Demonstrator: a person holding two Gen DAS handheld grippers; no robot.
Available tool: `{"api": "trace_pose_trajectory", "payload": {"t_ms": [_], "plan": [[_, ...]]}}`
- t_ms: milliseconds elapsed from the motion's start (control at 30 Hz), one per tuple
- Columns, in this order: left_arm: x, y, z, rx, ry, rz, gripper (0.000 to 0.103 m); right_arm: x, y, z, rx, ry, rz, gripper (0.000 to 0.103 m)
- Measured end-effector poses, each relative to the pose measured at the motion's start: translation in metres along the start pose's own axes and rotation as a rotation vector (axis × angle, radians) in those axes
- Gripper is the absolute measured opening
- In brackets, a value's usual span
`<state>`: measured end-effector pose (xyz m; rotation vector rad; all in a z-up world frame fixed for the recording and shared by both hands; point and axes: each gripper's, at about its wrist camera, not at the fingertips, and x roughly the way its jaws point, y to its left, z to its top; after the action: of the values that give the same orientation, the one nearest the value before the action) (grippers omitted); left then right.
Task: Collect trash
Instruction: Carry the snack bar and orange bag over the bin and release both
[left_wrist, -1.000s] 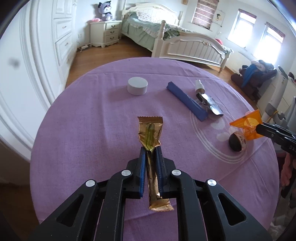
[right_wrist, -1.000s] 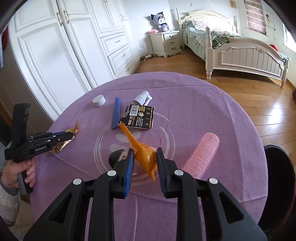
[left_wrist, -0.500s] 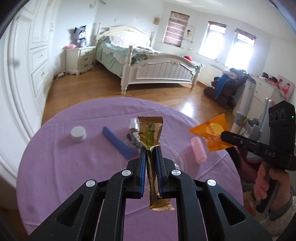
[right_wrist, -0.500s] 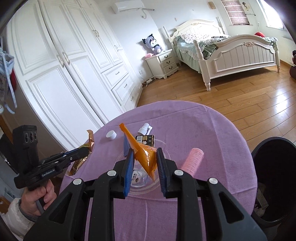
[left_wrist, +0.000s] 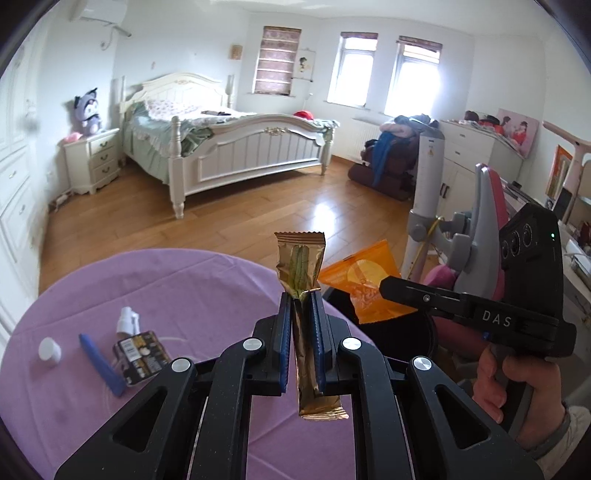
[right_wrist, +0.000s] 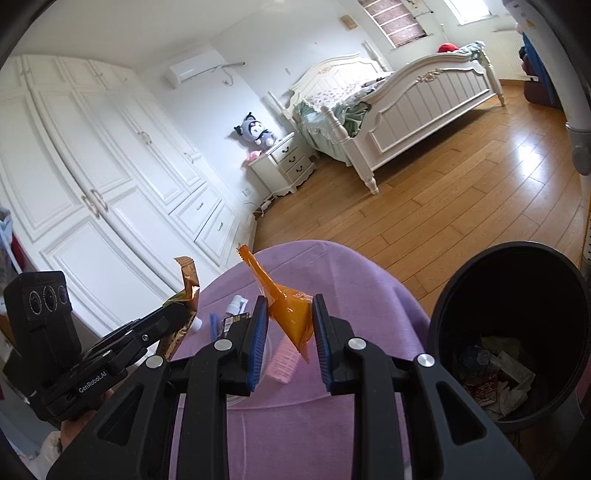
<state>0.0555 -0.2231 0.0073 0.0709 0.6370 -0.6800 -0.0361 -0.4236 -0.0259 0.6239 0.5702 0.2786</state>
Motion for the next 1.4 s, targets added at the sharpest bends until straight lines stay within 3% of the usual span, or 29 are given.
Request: {"api": "trace_pose_trajectory", "payload": {"t_ms": [267, 500, 800, 1400], "plan": [[0.047, -0.043, 0.010, 0.041, 0.038, -0.062, 0.012, -0.015, -0.056, 0.001, 0.127, -0.045, -0.045, 0.025], [0.092, -0.070, 0.011, 0.008, 0.081, -0.141, 0.012, -0.017, -0.100, -0.008, 0.242, -0.054, -0.066, 0.025], [0.139, -0.096, 0.007, 0.010, 0.150, -0.172, 0.012, -0.029, -0.149, -0.019, 0.347, -0.069, -0.086, 0.025], [0.176, -0.124, 0.001, 0.046, 0.213, -0.192, 0.012, -0.041, -0.183, -0.022, 0.401, -0.086, -0.116, 0.025]]}}
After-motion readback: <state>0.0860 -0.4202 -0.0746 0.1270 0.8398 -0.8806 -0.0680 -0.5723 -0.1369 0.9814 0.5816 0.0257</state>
